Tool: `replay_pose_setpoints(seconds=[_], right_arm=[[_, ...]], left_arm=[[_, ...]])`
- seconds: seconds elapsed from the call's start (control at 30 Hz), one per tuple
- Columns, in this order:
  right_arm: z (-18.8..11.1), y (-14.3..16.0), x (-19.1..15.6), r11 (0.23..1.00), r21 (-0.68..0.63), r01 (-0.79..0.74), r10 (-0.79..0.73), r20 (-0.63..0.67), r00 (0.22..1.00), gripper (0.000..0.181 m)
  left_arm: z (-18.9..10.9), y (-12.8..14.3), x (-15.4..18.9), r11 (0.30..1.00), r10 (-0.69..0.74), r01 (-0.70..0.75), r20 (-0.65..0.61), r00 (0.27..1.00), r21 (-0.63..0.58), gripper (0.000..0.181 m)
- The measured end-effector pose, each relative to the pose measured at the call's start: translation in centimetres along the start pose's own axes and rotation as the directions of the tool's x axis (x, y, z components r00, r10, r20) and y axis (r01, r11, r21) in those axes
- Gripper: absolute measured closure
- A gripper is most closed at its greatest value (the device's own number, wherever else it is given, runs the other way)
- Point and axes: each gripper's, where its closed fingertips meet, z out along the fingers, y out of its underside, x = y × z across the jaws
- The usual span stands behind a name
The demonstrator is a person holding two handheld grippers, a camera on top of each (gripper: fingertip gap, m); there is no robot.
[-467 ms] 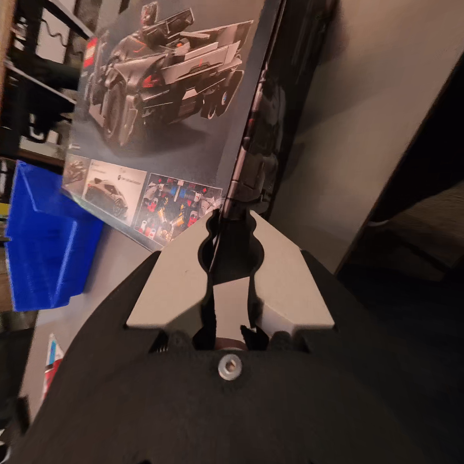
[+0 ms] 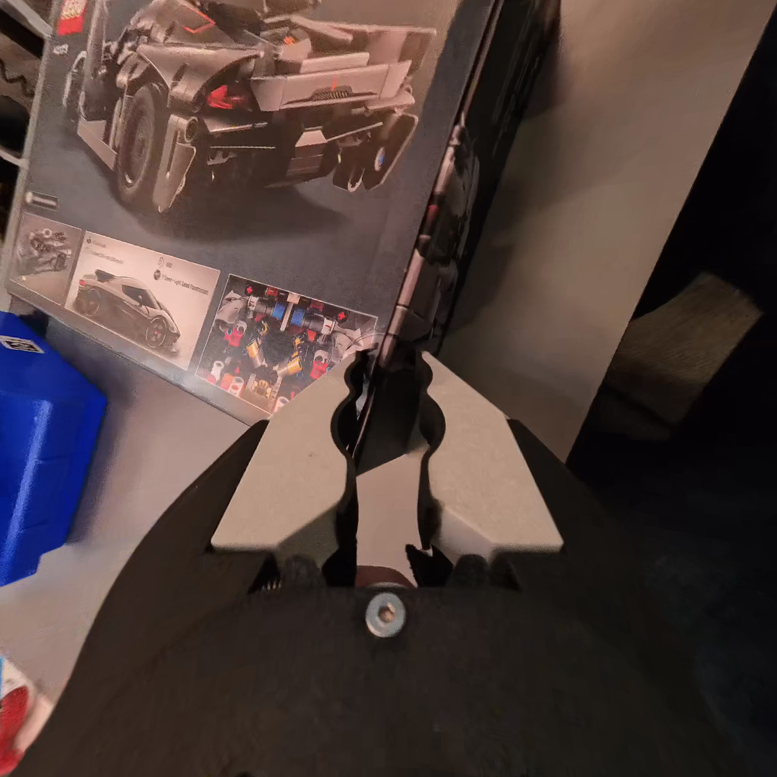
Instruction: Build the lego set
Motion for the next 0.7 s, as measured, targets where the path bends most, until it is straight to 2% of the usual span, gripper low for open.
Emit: replay_pose_setpoints(seconds=[0.03, 0.2, 0.3, 0.37, 0.47, 0.7], right_arm=[[-0.1, 0.0, 0.0, 1.000, 0.011, -0.007, 0.007, -0.001, 1.000, 0.168], [-0.6, 0.3, 0.4, 0.997, 0.043, -0.061, 0.060, 0.019, 0.998, 0.164], [-0.9, 0.7, 0.4, 0.995, 0.053, -0.090, 0.087, 0.044, 0.995, 0.163], [-1.1, 0.9, 0.3, 0.992, 0.069, -0.105, 0.102, 0.053, 0.993, 0.161], [-1.4, 1.0, 0.0, 0.991, 0.087, -0.098, 0.094, 0.042, 0.995, 0.159], [-1.3, 1.0, -0.4, 0.995, 0.078, -0.054, 0.055, -0.004, 0.998, 0.156]], left_arm=[[-0.2, -0.1, -0.1, 1.000, 0.000, 0.000, 0.004, 1.000, 0.023, 0.161], [-1.2, 0.2, -1.1, 0.998, 0.031, -0.032, 0.036, 0.999, 0.051, 0.155], [-1.5, 0.3, -0.4, 0.996, 0.037, -0.036, -0.017, 0.999, 0.076, 0.161], [-1.8, 0.8, -0.7, 0.997, 0.036, -0.036, 0.009, 0.999, 0.067, 0.158], [-2.6, 0.5, -0.5, 0.992, 0.007, -0.007, 0.002, 1.000, 0.129, 0.159], [-2.1, 1.0, -0.2, 0.993, 0.083, -0.089, 0.083, 0.993, 0.080, 0.163]])
